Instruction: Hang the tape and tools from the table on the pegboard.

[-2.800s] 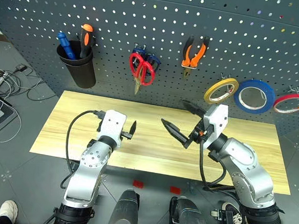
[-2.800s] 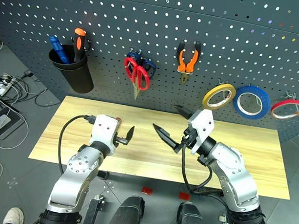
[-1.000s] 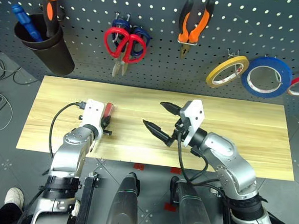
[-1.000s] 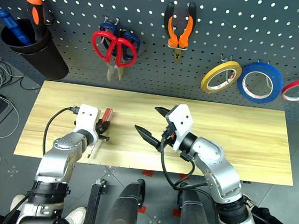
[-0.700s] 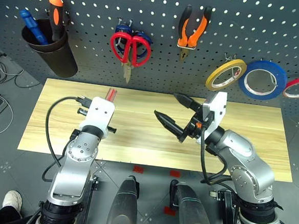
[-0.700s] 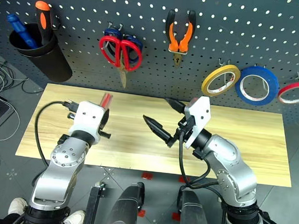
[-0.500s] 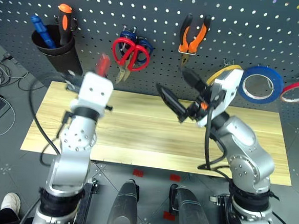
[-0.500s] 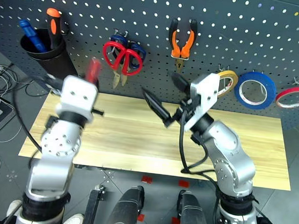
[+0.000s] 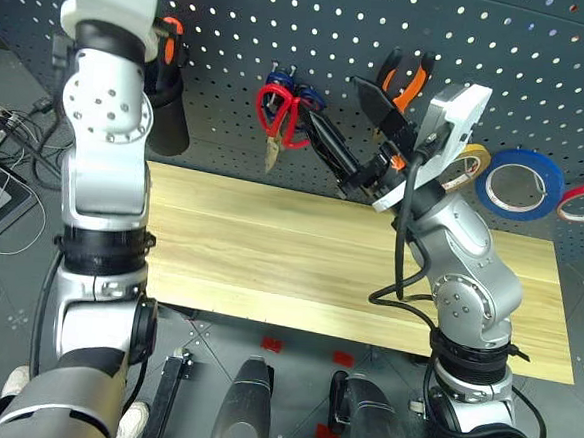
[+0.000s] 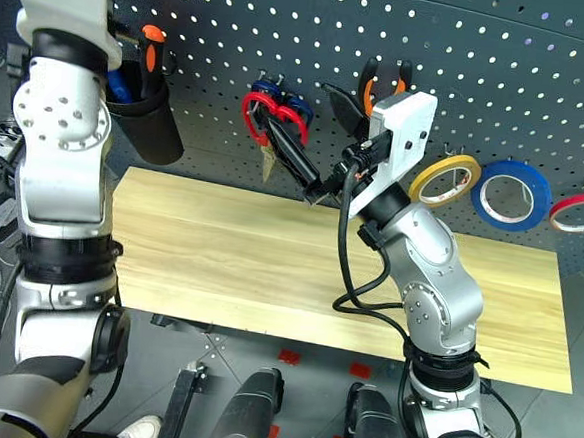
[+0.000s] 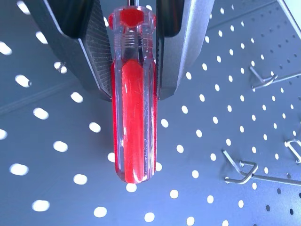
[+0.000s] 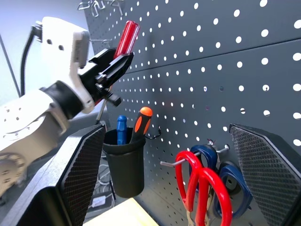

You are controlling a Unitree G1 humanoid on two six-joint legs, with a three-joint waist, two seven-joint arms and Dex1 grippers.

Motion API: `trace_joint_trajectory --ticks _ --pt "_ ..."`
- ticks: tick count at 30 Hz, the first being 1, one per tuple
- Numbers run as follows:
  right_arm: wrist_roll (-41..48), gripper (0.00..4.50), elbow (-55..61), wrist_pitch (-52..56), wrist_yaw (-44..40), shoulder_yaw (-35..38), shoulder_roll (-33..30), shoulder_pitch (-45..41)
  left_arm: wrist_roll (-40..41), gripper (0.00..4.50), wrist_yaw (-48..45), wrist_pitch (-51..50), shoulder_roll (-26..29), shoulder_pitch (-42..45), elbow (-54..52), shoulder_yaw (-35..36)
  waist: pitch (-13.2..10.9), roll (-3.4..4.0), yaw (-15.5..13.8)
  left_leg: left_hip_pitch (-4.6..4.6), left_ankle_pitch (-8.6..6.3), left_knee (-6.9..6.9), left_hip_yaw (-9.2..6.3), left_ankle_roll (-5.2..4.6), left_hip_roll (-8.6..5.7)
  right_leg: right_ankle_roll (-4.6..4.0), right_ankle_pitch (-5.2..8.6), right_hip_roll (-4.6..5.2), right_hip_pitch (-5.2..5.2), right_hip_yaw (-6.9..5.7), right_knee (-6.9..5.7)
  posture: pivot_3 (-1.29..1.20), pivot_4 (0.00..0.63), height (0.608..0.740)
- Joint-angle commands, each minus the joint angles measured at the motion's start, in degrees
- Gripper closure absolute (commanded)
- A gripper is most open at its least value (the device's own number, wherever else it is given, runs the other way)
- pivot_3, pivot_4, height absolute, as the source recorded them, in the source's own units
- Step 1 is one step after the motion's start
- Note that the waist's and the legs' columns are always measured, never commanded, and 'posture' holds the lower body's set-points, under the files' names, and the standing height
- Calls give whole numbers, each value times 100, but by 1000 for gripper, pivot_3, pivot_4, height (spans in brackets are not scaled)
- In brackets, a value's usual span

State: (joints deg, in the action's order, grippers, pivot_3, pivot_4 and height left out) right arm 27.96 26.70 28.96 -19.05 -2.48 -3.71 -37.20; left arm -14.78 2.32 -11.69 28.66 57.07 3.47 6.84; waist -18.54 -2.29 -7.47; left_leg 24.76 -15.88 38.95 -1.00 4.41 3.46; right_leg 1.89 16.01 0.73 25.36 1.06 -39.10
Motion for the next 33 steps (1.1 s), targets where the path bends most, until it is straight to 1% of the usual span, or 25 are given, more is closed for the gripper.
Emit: trace_joint_trajectory --ticks 1,5,11,13,14,16,22,23,31,33 --pt "-49 0 183 -208 49 -29 1 -70 72 3575 240 441 -116 58 354 66 8 -5 0 0 0 1 -1 0 0 0 0 0 0 -2 0 210 217 740" --pt "-121 0 217 -211 100 -45 -70 -26 192 3575 452 565 -361 10 718 147 12 -9 1 1 1 4 -5 -1 0 -1 -1 0 0 -6 -6 198 220 740" --pt "-171 0 286 -199 94 -69 -134 41 354 3575 689 428 -558 -149 726 300 64 -26 9 1 3 7 -6 -1 -1 -2 -1 4 0 -12 -35 187 213 740" --pt "-190 0 292 -196 83 -75 -168 61 410 2866 726 282 -611 -282 546 375 85 -26 11 1 3 7 -6 -1 -1 -2 -1 4 1 -15 -36 188 210 740" --pt "-196 0 288 -197 73 -72 -192 72 428 2649 740 209 -639 -365 433 404 97 -24 12 1 3 7 -5 -1 -1 -2 -1 5 1 -15 -37 189 207 740" --pt "-192 0 290 -203 60 -66 -229 94 441 2072 758 118 -671 -466 280 422 127 -25 15 1 3 7 -5 -1 -1 -2 -1 5 1 -16 -36 191 205 740" --pt "-184 0 262 -228 24 -81 -279 109 450 224 808 -162 -728 -670 -119 481 184 -27 10 1 3 10 -6 -1 -2 -2 -1 6 0 -18 -42 203 197 740" --pt "-189 0 262 -236 15 -89 -285 118 478 32 803 -230 -746 -705 -209 507 197 -27 9 1 3 10 -6 -1 -2 -2 -1 6 0 -18 -42 203 194 740" --pt "-242 0 308 -279 8 -82 -379 169 970 32 396 -631 -919 -992 -1097 578 290 -24 5 0 3 11 -6 -1 -3 -3 -1 6 -2 -18 -44 203 190 740" --pt "-342 0 471 -326 -51 -74 -569 368 916 32 272 -980 -940 -1294 -1803 434 298 -23 6 0 3 12 -6 -1 -3 -3 -1 6 -2 -17 -46 204 189 740"
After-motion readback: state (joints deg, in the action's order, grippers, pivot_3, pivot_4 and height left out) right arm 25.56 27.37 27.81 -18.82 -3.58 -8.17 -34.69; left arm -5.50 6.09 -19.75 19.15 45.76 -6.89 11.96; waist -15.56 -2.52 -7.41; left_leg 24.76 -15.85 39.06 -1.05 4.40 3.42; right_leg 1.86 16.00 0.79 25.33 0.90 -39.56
